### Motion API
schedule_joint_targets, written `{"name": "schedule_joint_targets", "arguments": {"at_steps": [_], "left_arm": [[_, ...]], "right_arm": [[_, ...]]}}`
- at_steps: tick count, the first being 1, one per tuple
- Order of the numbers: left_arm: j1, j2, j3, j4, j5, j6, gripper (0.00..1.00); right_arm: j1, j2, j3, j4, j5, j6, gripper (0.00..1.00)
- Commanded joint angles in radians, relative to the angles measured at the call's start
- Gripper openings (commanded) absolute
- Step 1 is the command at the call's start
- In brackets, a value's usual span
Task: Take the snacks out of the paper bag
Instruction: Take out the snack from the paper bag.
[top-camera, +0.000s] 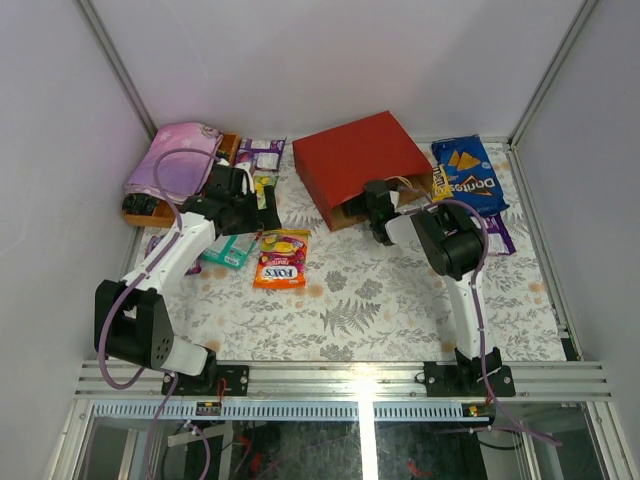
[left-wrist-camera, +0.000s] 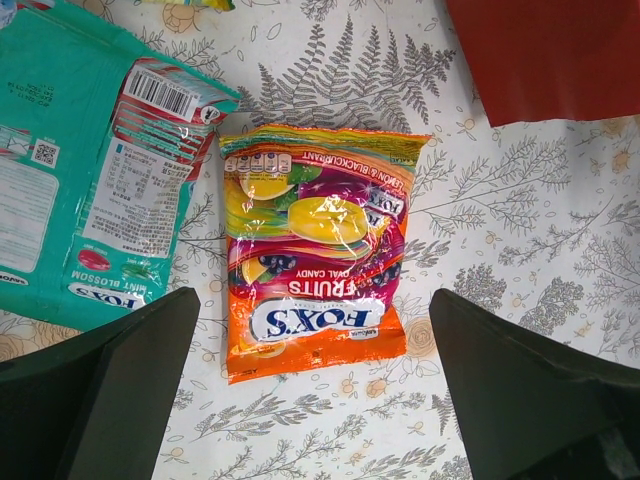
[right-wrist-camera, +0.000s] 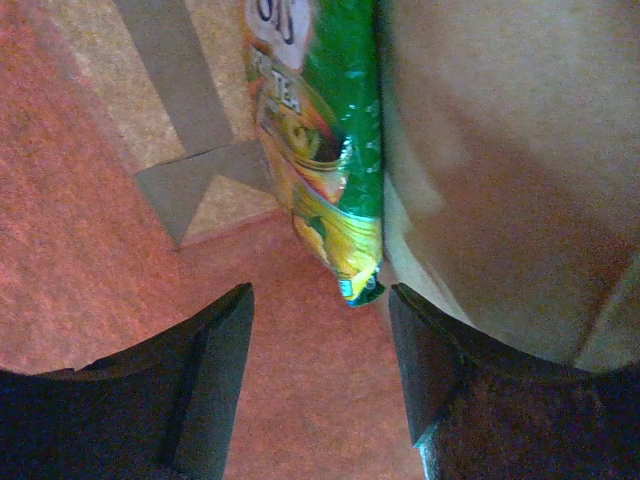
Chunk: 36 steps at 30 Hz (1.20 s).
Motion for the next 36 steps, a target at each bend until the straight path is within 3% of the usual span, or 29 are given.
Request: {"name": "schedule_joint_targets", "arguments": {"at_steps": [1, 11, 14, 25, 36], "left_arm": [[0.010, 0.006, 0.025, 0.041, 0.022, 0.002, 1.00], [0.012, 0.009, 0.024, 0.041, 0.028, 0.002, 1.00], [0.012, 0.009, 0.025, 0.041, 0.032, 0.003, 1.00], [0.015, 0.004, 0.024, 0.039, 0.025, 0.005, 1.00], [0.015, 0.006, 0.028, 0.038, 0.048, 0.001, 1.00]], "right_arm": [[0.006, 0.039, 0.082, 0.014, 0.021, 0.018, 0.64], [0.006, 0.125, 0.179, -0.064, 0.080, 0.027, 0.64], [0.006, 0.144, 0.204, -0.083, 0.101, 0.022, 0.58], [0.003, 0.202, 0.305, -0.098, 0.115, 0.010, 0.01], [-0.003, -0.034, 0.076, -0.008, 0.123, -0.017, 0.00]]}}
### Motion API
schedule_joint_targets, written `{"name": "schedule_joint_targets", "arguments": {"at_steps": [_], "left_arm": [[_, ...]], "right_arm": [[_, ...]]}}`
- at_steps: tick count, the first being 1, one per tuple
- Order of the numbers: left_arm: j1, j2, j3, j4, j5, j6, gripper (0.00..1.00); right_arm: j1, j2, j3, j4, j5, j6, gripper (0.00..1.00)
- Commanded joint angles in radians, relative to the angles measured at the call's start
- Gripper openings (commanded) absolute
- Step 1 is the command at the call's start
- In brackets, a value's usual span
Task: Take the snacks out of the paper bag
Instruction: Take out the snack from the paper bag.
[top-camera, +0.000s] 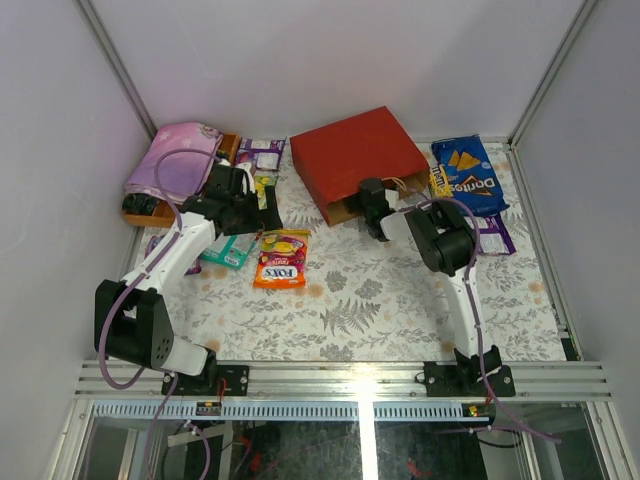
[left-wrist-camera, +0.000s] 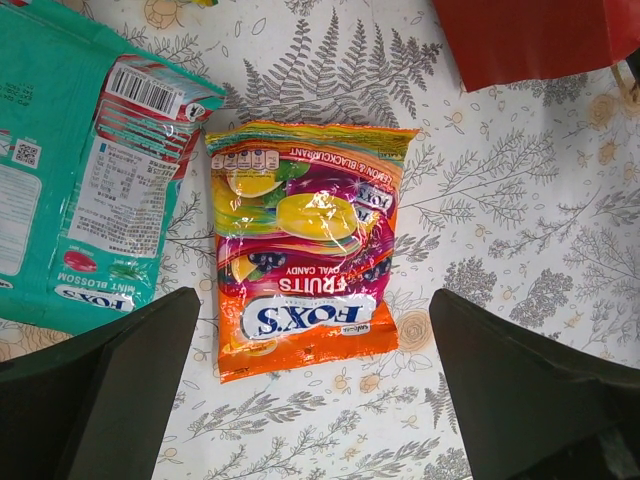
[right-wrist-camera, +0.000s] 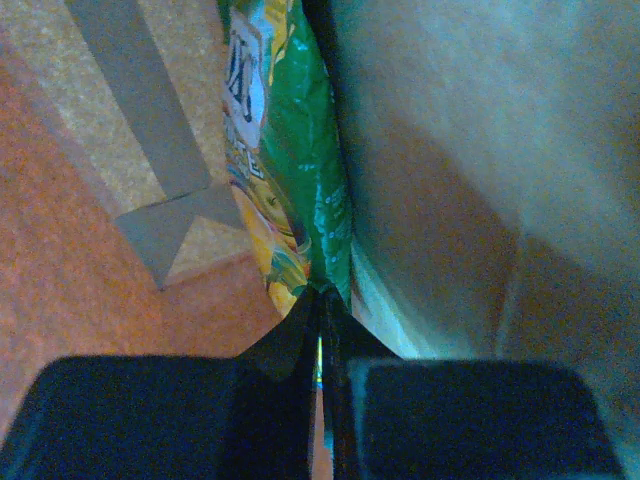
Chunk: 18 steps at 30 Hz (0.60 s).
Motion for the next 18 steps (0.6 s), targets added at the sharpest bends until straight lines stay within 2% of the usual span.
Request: {"name": "schedule_joint_targets", "arguments": {"at_steps": [1, 9, 15, 18], "left_arm": [[0.012, 0.002, 0.028, 0.037, 0.019, 0.001, 1.00], [0.015, -0.015, 0.028, 0.037, 0.029, 0.001, 1.00], [0.016, -0.027, 0.024, 0.039, 0.029, 0.001, 1.00], [0.015, -0.030, 0.023, 0.039, 0.034, -0.001, 1.00]], "right_arm": [[-0.005, -0.192, -0.123, 0.051, 0.035, -0.014, 0.00], [-0.009, -0.446, -0.347, 0.037, -0.061, -0.053, 0.00], [-0.012, -0.709, -0.654, -0.033, -0.156, -0.136, 0.00], [-0.013, -0.869, -0.801, -0.150, -0.209, -0.204, 0.00]]}}
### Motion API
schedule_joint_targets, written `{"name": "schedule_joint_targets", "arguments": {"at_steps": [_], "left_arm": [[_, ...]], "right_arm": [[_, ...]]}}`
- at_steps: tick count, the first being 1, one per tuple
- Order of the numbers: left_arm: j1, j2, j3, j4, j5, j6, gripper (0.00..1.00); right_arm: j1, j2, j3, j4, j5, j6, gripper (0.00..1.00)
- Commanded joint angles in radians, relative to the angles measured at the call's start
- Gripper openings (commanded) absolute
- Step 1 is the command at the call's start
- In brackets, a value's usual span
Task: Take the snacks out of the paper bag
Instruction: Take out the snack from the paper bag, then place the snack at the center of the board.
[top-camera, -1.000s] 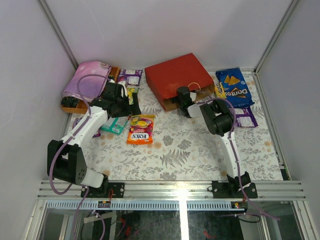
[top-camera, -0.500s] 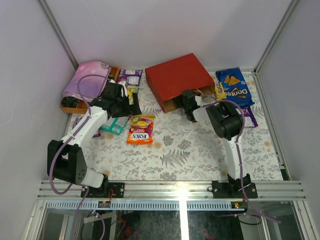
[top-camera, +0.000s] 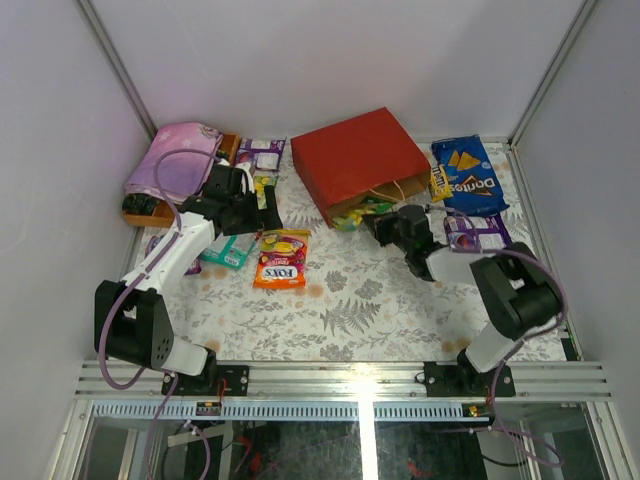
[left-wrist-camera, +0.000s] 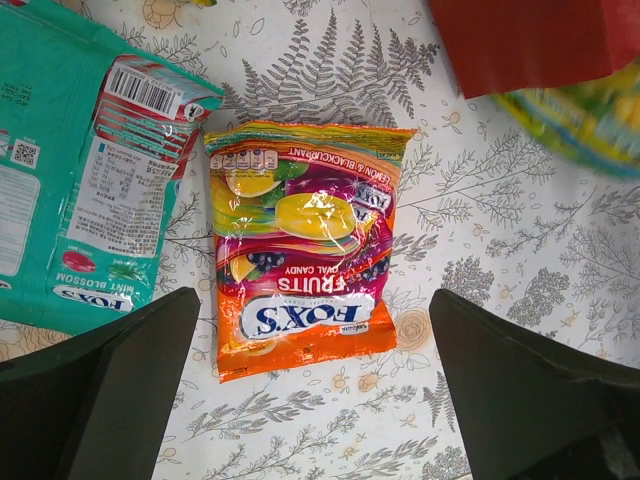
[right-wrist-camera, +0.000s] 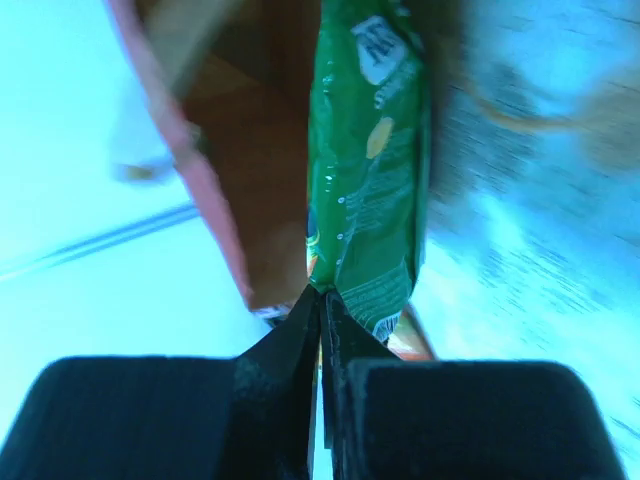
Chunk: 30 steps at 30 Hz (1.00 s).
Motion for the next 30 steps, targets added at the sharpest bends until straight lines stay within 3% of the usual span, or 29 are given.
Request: {"name": "schedule_joint_targets", "arguments": {"at_steps": [1, 4, 8, 12, 19, 28, 30], "left_arm": [[0.009, -0.031, 0.022, 0.039, 0.023, -0.001, 1.00], [0.009, -0.039, 0.021, 0.039, 0.027, -0.001, 1.00], [0.009, -0.062, 0.019, 0.039, 0.046, -0.002, 1.00], [0.010, -0.095, 0.001, 0.045, 0.063, -0.005, 1.00], [0.009, -0.128, -0.009, 0.053, 0.114, -0.021, 1.00], [0.009, -0.143, -0.012, 0.077, 0.259, -0.054, 1.00], [0.009, -0.155, -0.015, 0.080, 0.263, -0.058, 1.00]], "right_arm": [[-0.006, -0.231, -0.158, -0.162, -0.105, -0.145, 0.00], [-0.001, -0.386, -0.185, -0.409, -0.133, -0.344, 0.00], [0.007, -0.540, -0.095, -0.744, -0.033, -0.591, 0.00], [0.009, -0.656, -0.075, -0.940, 0.037, -0.670, 0.00], [0.034, -0.806, -0.174, -1.073, 0.044, -0.560, 0.00], [0.038, -1.069, -0.413, -1.100, 0.084, -0.106, 0.00], [0.037, -1.138, -0.422, -1.171, 0.133, -0.051, 0.00]]}}
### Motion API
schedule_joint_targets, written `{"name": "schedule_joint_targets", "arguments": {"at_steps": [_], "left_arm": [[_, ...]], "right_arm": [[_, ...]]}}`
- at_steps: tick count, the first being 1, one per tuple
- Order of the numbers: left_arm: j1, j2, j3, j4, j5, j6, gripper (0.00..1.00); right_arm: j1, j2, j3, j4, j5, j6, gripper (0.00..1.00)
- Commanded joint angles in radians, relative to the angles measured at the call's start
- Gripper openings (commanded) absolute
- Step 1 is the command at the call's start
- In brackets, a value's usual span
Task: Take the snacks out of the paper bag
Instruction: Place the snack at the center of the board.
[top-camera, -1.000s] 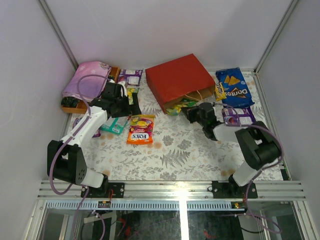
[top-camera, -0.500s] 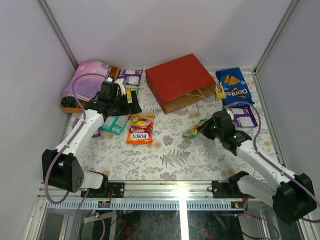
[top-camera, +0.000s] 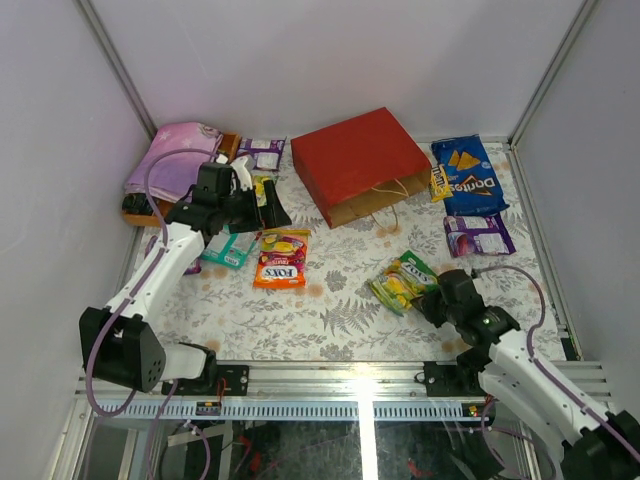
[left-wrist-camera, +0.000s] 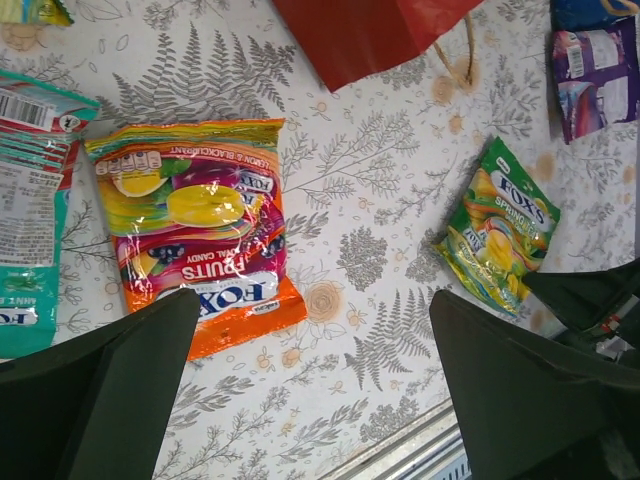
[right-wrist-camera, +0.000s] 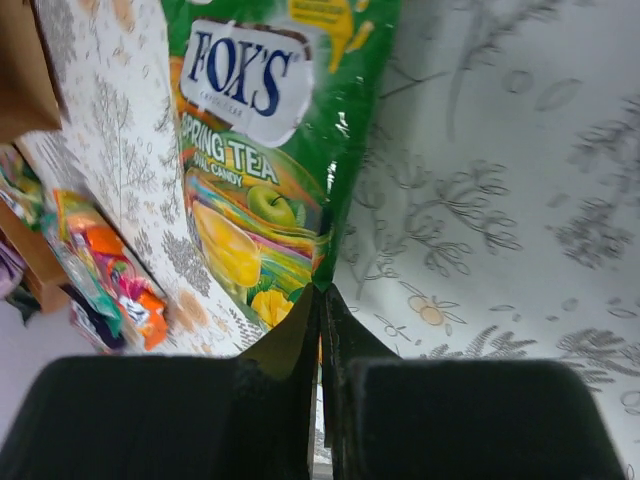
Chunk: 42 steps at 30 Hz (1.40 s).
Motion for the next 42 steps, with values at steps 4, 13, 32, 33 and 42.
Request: {"name": "schedule_joint_targets", "arguments": {"at_steps": [4, 13, 32, 33, 42], "left_arm": [[0.008, -0.048, -0.015, 0.069, 0.070, -0.022, 1.00], [0.007, -0.024, -0.014, 0.061, 0.074, -0.019, 1.00], [0.007, 0.050, 0.020, 0.025, 0.041, -0.003, 1.00], [0.008, 0.053, 0.021, 0.025, 0.041, -0.002, 1.00], [0.007, 0.075, 0.033, 0.017, 0.031, -0.001, 1.00]], "right_arm": [[0.010, -0.184, 0.033, -0.178, 0.248, 0.214, 0.00], [0.010, 0.073, 0.065, -0.033, 0.251, 0.147, 0.00], [-0.263, 0.157, 0.005, 0.058, 0.047, -0.069, 0.00], [-0.263, 0.159, 0.008, 0.059, 0.043, -0.075, 0.00], [-0.262, 0.193, -0.090, 0.247, -0.044, 0.065, 0.00]]}}
